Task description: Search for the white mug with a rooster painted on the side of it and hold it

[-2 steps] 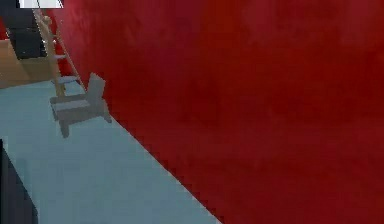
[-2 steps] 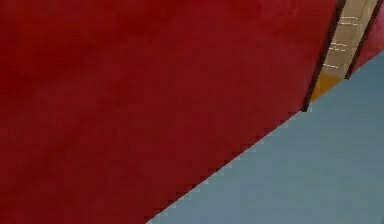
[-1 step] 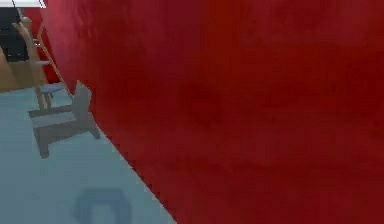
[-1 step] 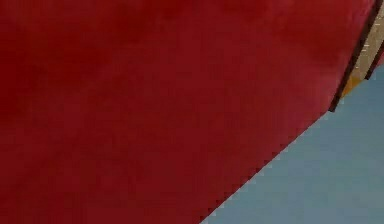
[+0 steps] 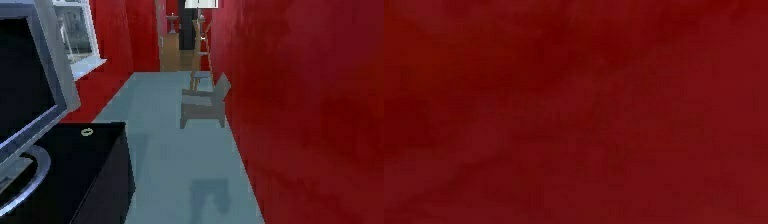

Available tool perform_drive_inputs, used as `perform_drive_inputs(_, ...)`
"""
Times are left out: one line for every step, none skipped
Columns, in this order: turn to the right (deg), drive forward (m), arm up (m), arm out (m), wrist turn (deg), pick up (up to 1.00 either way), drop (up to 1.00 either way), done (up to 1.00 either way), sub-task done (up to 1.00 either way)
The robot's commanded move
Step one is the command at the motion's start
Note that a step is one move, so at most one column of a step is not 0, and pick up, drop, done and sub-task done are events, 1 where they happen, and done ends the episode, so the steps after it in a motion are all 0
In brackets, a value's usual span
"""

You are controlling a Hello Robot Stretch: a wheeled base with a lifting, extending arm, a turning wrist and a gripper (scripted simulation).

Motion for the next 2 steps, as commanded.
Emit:
perform_drive_inputs(0.0, 1.0, 0.0, 0.0, 0.0, 0.0, 0.0, 0.0, 0.0)
perform_drive_inputs(0.0, 0.5, 0.0, 0.0, 0.0, 0.0, 0.0, 0.0, 0.0)
